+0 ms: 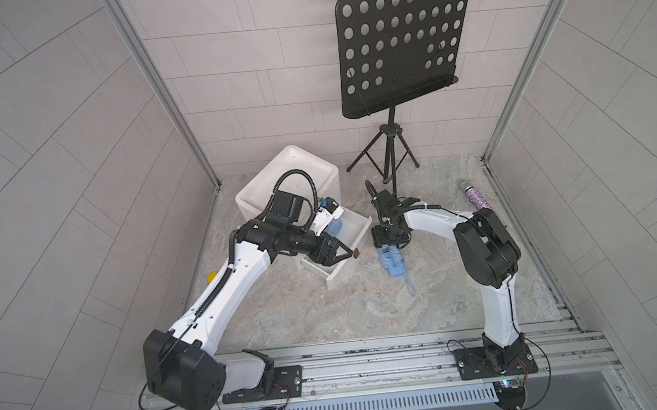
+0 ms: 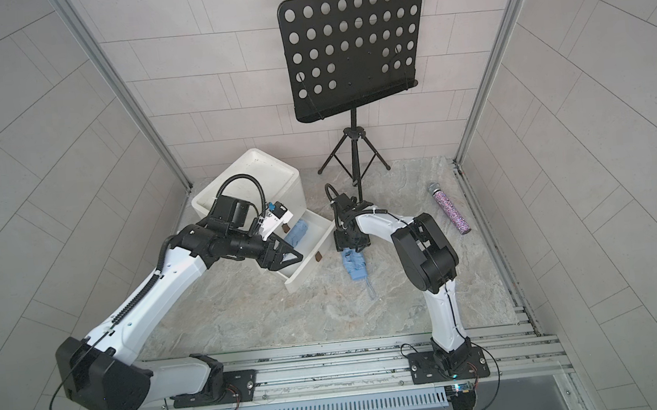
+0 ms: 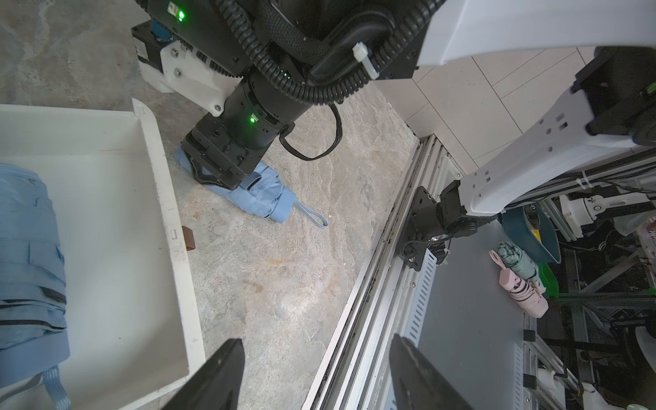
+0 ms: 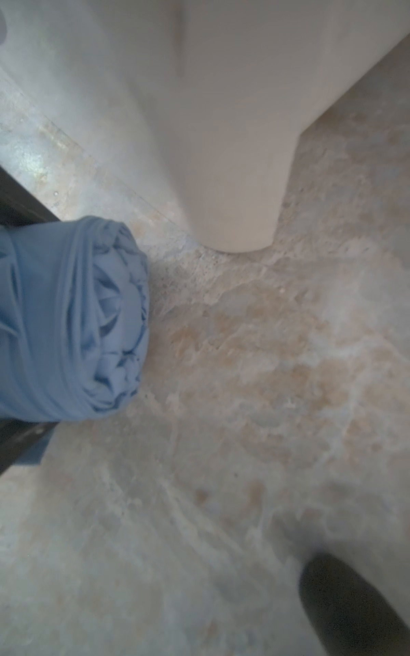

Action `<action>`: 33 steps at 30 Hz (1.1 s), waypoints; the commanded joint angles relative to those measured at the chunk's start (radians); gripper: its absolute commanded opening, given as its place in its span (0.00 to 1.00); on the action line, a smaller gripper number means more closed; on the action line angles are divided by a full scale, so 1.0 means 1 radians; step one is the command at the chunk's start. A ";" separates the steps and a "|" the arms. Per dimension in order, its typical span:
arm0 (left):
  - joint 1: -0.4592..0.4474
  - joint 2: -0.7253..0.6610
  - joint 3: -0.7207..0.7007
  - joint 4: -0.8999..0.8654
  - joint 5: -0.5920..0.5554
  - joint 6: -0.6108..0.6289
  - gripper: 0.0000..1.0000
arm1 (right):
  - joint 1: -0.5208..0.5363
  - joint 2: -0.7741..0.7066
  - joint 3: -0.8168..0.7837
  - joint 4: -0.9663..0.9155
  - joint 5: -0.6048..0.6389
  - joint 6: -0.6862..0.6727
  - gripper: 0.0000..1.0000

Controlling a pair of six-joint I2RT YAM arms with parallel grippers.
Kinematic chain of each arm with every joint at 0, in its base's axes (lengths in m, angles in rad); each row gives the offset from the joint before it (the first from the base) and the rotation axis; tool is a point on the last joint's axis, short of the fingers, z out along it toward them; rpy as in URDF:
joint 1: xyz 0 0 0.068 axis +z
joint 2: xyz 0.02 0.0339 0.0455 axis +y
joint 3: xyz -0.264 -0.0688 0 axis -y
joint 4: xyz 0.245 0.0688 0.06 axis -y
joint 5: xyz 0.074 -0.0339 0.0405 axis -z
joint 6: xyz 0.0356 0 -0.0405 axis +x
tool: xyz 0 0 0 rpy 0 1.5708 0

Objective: Place the umbrella in the drawer by color
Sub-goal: Pick up the umbrella from the center of the board.

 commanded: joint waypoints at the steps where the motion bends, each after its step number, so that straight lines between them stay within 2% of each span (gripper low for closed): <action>1: -0.003 -0.011 -0.008 0.005 0.004 0.015 0.71 | 0.011 0.048 -0.052 -0.004 -0.043 0.016 0.65; 5: -0.003 -0.012 -0.003 0.002 0.006 0.012 0.71 | 0.009 -0.011 -0.084 0.007 -0.027 0.020 0.48; 9: -0.003 -0.015 0.014 -0.011 0.002 0.016 0.71 | 0.001 -0.108 -0.113 0.011 -0.016 0.036 0.40; 14: -0.002 -0.026 0.052 -0.031 -0.029 0.024 0.72 | -0.009 -0.267 -0.124 -0.003 -0.006 0.056 0.38; 22: 0.008 -0.031 0.143 -0.041 -0.117 -0.004 0.79 | -0.010 -0.459 -0.023 -0.051 -0.022 0.096 0.34; 27: 0.009 -0.035 0.197 0.006 -0.177 -0.069 0.84 | -0.008 -0.500 0.066 0.004 -0.108 0.177 0.34; 33: 0.008 -0.044 0.195 0.129 -0.146 -0.186 0.89 | 0.017 -0.491 0.156 0.103 -0.175 0.285 0.33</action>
